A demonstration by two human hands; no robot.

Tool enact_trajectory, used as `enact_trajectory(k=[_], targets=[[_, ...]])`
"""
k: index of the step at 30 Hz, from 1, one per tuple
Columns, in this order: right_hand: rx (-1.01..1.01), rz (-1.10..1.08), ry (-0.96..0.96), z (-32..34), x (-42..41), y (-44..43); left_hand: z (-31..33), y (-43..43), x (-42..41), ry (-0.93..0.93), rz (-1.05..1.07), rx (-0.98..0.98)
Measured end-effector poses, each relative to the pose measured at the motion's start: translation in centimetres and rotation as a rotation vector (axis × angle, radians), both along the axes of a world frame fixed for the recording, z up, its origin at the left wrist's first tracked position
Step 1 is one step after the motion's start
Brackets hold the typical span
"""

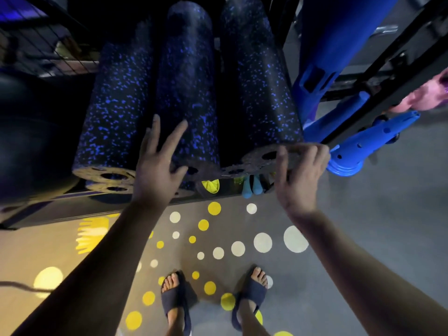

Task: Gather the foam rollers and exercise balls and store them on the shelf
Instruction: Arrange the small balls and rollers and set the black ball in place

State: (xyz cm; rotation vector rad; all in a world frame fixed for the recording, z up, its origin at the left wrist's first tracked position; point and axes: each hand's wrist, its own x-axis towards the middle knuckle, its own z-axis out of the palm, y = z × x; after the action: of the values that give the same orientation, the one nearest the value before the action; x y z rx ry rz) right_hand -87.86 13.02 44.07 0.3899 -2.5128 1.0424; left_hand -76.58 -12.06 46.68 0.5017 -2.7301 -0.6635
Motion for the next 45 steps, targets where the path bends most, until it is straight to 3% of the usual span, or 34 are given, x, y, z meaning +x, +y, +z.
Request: enact_trajectory(k=[4,9,12,18,26,33,39,42,45], targets=[[0.157,0.160,-0.147,-3.4,5.6,-3.9,3.0,-3.6,1.8,0.170,0.006,-0.032],[0.482,0.340,-0.647,-4.2,9.6,-12.4,5.5,-7.3,4.1,0.269,0.025,0.008],[0.587,0.335,-0.593,-4.2,10.7,-17.1,6.5,-8.9,4.2,0.301,0.102,0.109],[0.917,0.195,-0.297,-6.4,9.9,-20.6,7.0,-11.2,4.9,0.354,0.095,0.166],[0.947,0.294,-0.189,-7.8,5.4,-16.9,6.5,-10.9,4.8,0.360,0.082,0.236],[0.777,0.288,-0.181,-9.2,5.2,-16.8,5.2,-8.4,3.1,0.320,0.027,0.206],[0.290,0.265,-0.335,-7.9,6.1,-13.7,3.6,-5.5,2.0,0.238,-0.024,0.174],[0.096,0.094,-0.251,-3.9,6.7,-10.7,2.8,-3.5,1.2,0.141,-0.038,0.129],[0.069,0.206,-0.081,0.1,6.2,-8.9,1.4,-1.0,0.8,0.008,-0.083,0.011]])
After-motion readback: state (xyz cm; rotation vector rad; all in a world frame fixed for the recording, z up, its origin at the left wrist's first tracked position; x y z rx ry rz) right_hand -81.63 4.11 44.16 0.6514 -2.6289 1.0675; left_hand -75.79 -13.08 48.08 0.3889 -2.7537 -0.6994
